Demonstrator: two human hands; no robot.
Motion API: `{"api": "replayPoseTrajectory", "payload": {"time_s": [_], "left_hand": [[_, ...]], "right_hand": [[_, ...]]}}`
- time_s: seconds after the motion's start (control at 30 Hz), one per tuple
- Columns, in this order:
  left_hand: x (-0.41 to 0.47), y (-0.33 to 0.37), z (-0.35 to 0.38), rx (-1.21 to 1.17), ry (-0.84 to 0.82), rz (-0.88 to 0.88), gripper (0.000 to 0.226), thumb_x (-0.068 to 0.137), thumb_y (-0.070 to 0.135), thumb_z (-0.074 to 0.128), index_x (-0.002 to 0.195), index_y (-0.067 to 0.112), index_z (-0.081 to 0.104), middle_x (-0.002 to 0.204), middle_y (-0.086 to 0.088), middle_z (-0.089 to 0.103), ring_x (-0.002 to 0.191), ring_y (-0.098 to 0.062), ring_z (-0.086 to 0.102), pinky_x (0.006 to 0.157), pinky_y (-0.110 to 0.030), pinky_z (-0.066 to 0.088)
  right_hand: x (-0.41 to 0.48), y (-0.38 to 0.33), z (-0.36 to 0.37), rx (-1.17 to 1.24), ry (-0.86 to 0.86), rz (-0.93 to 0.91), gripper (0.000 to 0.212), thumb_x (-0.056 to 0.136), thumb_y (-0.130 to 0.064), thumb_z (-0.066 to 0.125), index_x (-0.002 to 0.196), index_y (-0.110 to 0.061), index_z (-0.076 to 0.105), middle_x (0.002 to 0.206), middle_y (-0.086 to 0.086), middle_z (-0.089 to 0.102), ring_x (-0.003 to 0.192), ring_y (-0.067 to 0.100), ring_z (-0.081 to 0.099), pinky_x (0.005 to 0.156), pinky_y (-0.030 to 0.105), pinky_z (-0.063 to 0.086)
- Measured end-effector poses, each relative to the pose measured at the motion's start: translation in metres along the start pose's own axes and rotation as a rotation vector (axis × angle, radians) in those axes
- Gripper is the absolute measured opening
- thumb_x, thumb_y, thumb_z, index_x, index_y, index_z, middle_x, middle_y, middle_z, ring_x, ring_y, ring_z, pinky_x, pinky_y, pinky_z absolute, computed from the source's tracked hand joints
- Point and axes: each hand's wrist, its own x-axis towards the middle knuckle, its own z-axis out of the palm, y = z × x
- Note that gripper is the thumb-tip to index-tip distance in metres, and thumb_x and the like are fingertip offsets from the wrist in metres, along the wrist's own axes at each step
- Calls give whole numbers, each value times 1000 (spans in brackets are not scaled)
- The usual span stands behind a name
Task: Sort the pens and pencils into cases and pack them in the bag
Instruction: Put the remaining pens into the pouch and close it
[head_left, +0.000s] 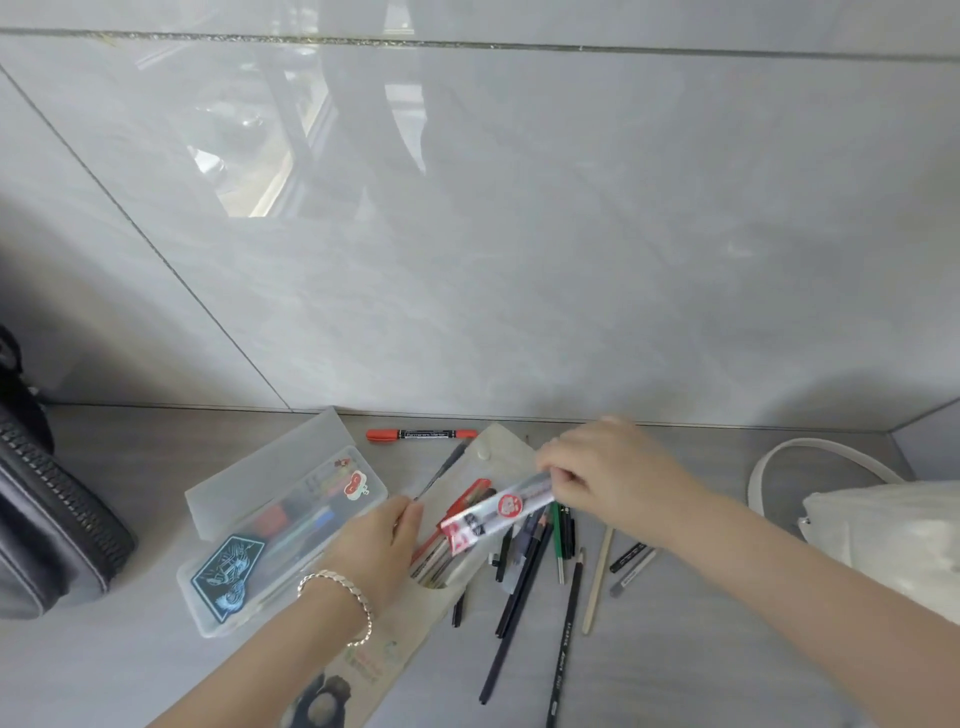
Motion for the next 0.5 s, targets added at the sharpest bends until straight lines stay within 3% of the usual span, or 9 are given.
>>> {"api": "replayPoseTrajectory", "payload": {"time_s": [0.13,0.2,0.33,0.4,0.5], "left_hand": [[-9,9,6,-10,7,102,34,98,31,35,68,17,42,60,3,46,62,-14,45,57,-20,33],[-11,10,7,-21,7,132,36,98,30,35,64,21,38,58,4,44,60,-11,44,56,-16,32],[-10,2,6,-19,2,97,33,99,30,34,68,23,42,63,4,50,64,-14,48,60,-21,35],[-5,-6,2,-55,10,18,33,99,31,33,71,17,46,66,1,51,71,-19,51,63,-24,37],[0,-18,-5,-57,51,-82,33,99,33,31,74,23,50,72,3,54,80,-22,53,70,-29,37]], "right_hand": [[1,-29,36,-29,83,-152,24,69,-22,38,59,-26,59,45,-8,49,45,12,47,55,21,39],[3,-44,53,13,109,-191,24,71,-22,38,62,-25,61,50,-9,52,49,12,51,61,23,38],[18,-48,63,125,283,-246,21,82,-19,48,92,-18,66,83,-2,63,80,13,55,78,24,36],[29,-41,58,288,469,-150,16,84,-15,54,97,-14,63,93,5,64,90,16,52,86,28,37],[58,-17,55,450,542,277,16,87,-8,52,97,-10,65,97,5,65,96,16,54,89,30,43]]}}
